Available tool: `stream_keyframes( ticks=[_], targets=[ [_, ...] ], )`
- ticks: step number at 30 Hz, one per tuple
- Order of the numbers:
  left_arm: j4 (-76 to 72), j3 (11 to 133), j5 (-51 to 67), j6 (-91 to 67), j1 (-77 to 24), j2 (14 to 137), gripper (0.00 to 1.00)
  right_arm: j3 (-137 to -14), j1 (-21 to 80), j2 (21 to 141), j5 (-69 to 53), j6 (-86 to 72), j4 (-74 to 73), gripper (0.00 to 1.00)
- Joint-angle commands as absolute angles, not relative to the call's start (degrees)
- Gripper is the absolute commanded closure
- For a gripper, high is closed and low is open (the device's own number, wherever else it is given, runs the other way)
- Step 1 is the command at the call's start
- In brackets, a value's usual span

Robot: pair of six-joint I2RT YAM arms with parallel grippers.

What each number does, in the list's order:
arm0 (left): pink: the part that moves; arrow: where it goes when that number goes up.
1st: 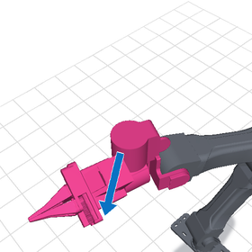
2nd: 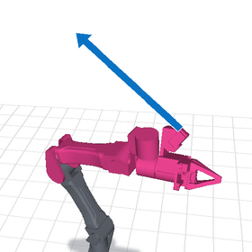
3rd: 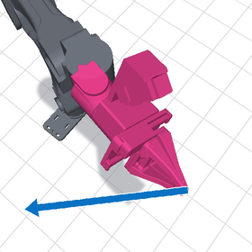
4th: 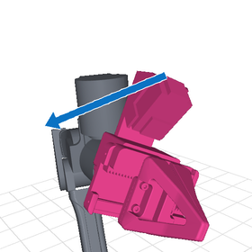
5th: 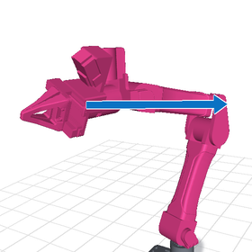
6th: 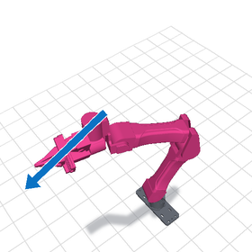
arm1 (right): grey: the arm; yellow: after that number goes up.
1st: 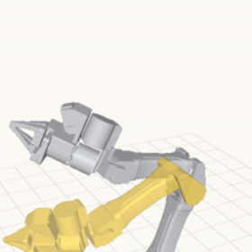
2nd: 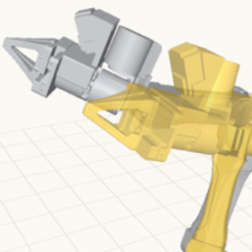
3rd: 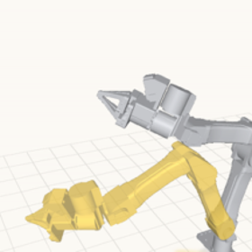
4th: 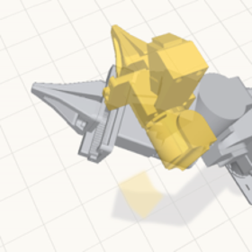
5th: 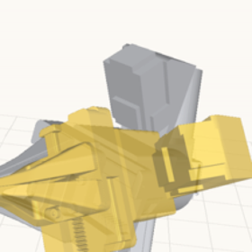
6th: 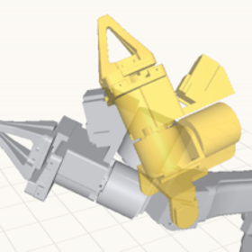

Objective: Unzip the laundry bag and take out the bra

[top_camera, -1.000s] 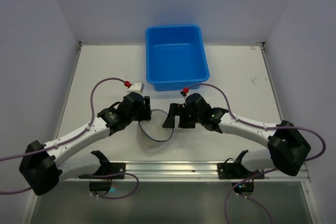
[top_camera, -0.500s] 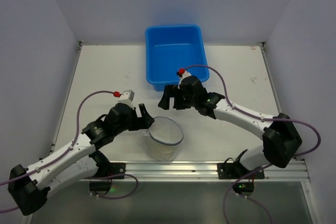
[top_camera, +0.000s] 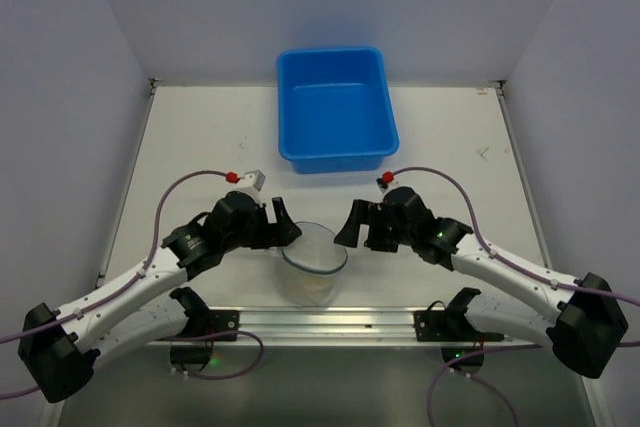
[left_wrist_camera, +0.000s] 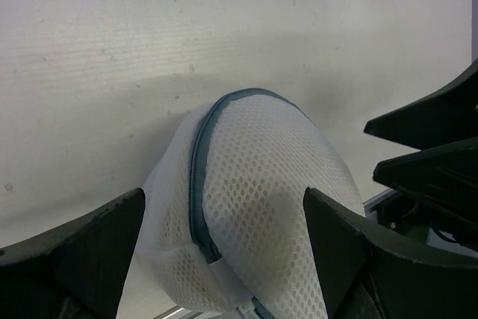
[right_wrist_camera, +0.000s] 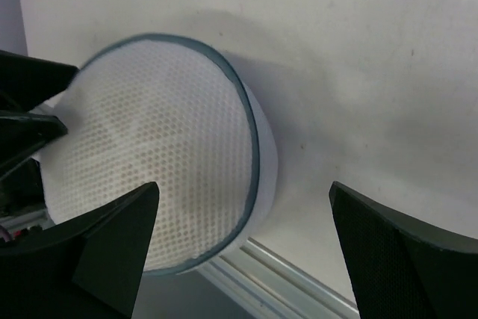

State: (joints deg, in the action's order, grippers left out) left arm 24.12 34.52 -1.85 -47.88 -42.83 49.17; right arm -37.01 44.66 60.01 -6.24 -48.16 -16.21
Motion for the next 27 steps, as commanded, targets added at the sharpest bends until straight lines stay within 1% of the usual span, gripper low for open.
stream_keyframes(
  ticks=[1,4,5,7,10,11,12,13,15,16,17,19,20,22,23,24,25,27],
  targets=[
    [21.8,32.8,1.8,-49.4,-43.0,49.9,0.11,-33.2,44.9,58.9,-13.1,-56.2,-11.5,0.01],
    [20.2,31.1,2.5,-50.4,-43.0,49.9,0.16,-32.0,44.9,60.8,-14.6,-57.2,-9.1,0.01],
    [19.7,30.8,2.9,-50.8,-43.0,49.8,0.19,-31.7,44.8,61.3,-15.6,-57.4,-6.7,0.02],
    [18.0,29.4,3.6,-51.8,-43.0,49.7,0.21,-31.1,44.9,63.6,-19.0,-58.1,-4.0,0.03],
    [15.7,27.7,4.3,-52.7,-43.0,49.5,0.25,-31.2,44.8,67.2,-22.7,-58.3,0.3,0.08],
    [14.7,27.3,4.2,-53.1,-43.0,49.3,0.29,-31.2,44.9,68.0,-23.2,-58.4,3.7,0.17],
    [14.2,26.8,3.7,-54.0,-43.0,48.8,0.32,-31.3,44.9,68.8,-23.7,-58.5,4.9,0.21],
    [13.6,25.8,3.5,-54.3,-43.0,48.4,0.38,-31.5,44.8,70.4,-24.2,-58.6,6.1,0.26],
    [12.2,24.8,3.3,-55.5,-43.0,47.6,0.45,-32.4,44.9,72.1,-24.8,-58.2,7.8,0.32],
    [12.0,23.9,3.0,-55.6,-43.0,47.4,0.49,-34.6,44.8,74.2,-24.2,-56.1,7.6,0.36],
    [12.0,23.6,2.7,-55.8,-43.0,47.1,0.55,-35.9,44.8,75.2,-23.8,-54.8,7.0,0.45],
    [12.5,23.4,1.9,-55.9,-43.0,46.3,0.6,-41.0,44.6,77.2,-22.6,-49.3,4.8,0.55],
    [12.7,23.2,1.6,-56.0,-43.0,45.9,0.66,-42.8,44.4,79.2,-21.7,-47.5,3.6,0.65],
    [13.7,23.2,0.4,-56.2,-43.0,44.3,0.72,-48.2,43.7,81.1,-20.4,-41.8,0.5,0.73],
    [14.1,23.1,-0.2,-56.2,-43.0,43.6,0.79,-49.6,43.3,82.7,-20.1,-40.2,0.2,0.79],
    [14.8,23.1,-2.5,-56.5,-43.0,42.3,0.83,-51.0,42.9,83.5,-19.7,-38.4,-1.3,0.82],
    [14.9,23.0,-3.2,-56.7,-43.0,41.7,0.9,-53.3,42.1,84.1,-19.0,-35.6,-1.8,0.86],
    [14.3,22.7,-4.6,-56.9,-43.0,39.9,0.96,-55.4,41.5,85.7,-17.0,-32.8,-3.2,0.88]
  ],
)
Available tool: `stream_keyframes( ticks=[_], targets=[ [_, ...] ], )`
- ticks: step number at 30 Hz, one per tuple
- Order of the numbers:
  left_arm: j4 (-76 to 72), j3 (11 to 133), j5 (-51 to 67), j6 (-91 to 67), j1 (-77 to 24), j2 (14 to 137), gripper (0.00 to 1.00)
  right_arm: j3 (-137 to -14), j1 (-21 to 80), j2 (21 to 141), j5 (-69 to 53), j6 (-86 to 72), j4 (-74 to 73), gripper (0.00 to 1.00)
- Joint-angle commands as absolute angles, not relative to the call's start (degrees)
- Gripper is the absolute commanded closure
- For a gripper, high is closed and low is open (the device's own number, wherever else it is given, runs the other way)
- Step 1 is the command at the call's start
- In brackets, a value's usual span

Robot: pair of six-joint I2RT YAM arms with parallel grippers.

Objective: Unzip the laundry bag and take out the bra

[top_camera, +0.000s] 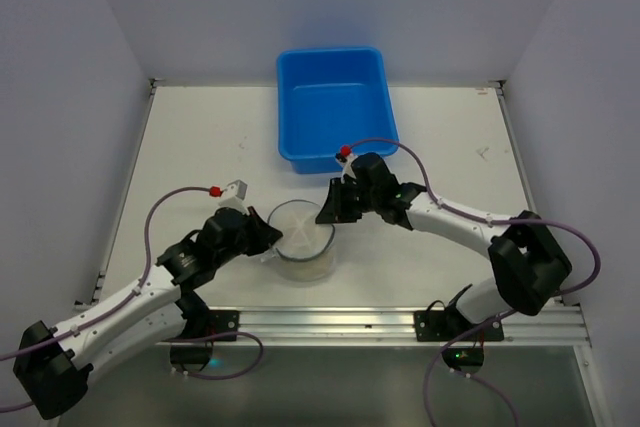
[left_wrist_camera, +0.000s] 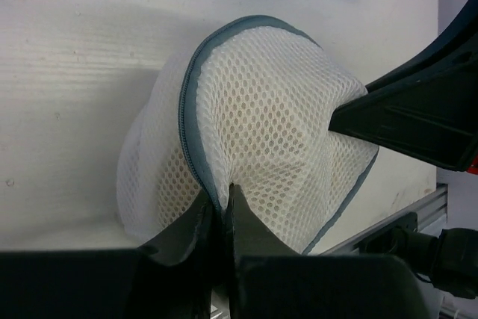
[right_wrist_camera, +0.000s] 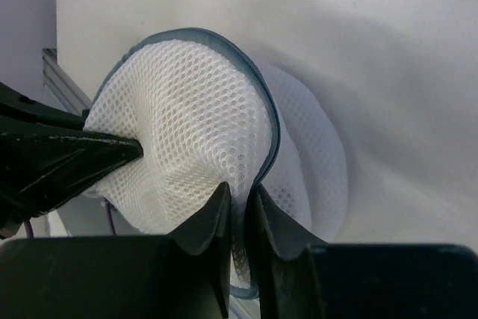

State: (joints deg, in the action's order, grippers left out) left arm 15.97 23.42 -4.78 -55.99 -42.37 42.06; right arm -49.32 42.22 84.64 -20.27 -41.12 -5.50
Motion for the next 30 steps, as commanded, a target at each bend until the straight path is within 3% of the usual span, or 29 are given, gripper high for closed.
stream_keyframes(
  ticks=[1,3,5,6,8,10,13,19,30],
  targets=[
    [13.9,22.5,-4.8,-57.0,-43.0,39.5,1.0,-57.5,41.2,86.0,-16.4,-30.1,-3.9,0.86],
    [11.4,21.5,-5.3,-57.1,-43.0,39.1,1.0,-59.7,41.2,86.9,-14.8,-27.5,-7.0,0.77],
    [9.3,20.9,-5.1,-57.8,-43.0,39.5,1.0,-61.6,41.4,86.6,-13.5,-25.8,-9.0,0.55],
    [6.9,20.7,-4.6,-58.7,-43.0,40.2,1.0,-61.6,41.5,86.0,-12.8,-25.7,-10.1,0.5],
    [4.8,20.7,-4.7,-59.8,-43.0,41.3,1.0,-59.3,42.4,81.6,-8.5,-26.5,-9.9,0.41],
    [4.0,21.4,-5.3,-62.0,-43.0,43.0,1.0,-55.1,43.9,75.0,-5.3,-28.5,-8.8,0.39],
    [1.8,21.9,-6.0,-65.0,-43.0,44.6,1.0,-47.3,46.0,67.3,-6.8,-32.7,-2.9,0.27],
    [-2.3,22.2,-7.6,-73.1,-43.1,46.8,1.0,-39.6,54.3,58.2,-8.3,-39.4,6.1,0.36],
    [-4.0,23.0,-11.2,-79.4,-43.9,46.8,1.0,-41.0,60.4,71.1,-10.1,-40.4,15.0,0.53]
  ],
)
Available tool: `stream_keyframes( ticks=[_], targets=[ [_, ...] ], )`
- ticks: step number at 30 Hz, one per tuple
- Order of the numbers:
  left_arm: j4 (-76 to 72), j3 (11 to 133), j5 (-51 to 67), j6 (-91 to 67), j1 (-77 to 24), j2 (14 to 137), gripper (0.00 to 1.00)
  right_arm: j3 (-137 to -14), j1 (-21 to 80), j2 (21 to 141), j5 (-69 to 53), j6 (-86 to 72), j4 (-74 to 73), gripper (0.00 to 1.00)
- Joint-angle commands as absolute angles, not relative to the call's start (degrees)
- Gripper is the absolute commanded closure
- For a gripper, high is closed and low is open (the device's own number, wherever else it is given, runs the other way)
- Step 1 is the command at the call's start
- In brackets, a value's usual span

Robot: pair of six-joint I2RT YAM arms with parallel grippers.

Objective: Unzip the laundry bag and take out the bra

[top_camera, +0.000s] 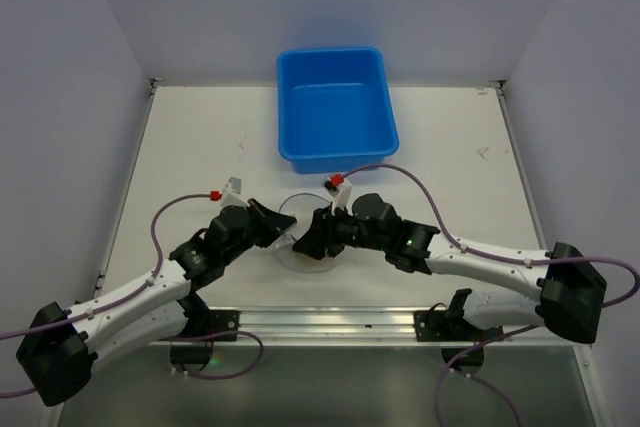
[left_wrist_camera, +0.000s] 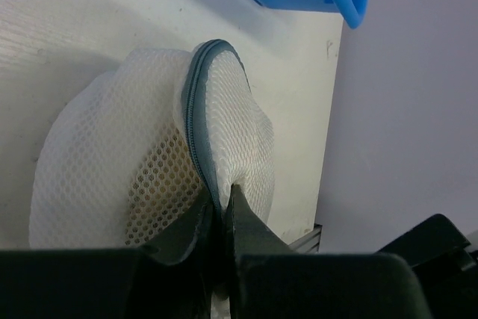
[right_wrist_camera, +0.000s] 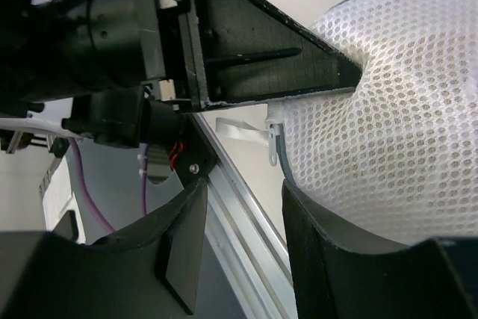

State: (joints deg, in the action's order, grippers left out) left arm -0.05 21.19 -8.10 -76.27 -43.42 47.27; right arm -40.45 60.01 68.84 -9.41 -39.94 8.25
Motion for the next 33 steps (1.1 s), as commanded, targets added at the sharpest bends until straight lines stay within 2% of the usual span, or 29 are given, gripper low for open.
stream_keyframes(
  ticks=[1,14,22,33],
  targets=[
    [-4.0,22.8,-11.4,-79.7,-43.9,46.7,1.0,-41.9,60.5,72.1,-10.4,-40.3,15.2,0.54],
    [-4.5,21.4,-12.6,-81.1,-43.9,44.8,1.0,-44.5,60.6,80.2,-9.4,-42.5,17.8,0.59],
    [-5.1,19.9,-10.8,-82.0,-43.9,43.8,1.0,-43.1,60.4,78.2,-2.7,-43.0,19.8,0.59],
    [-5.6,18.6,-10.2,-83.1,-44.0,43.3,1.0,-43.8,60.4,77.4,-1.8,-42.4,22.9,0.64]
  ],
)
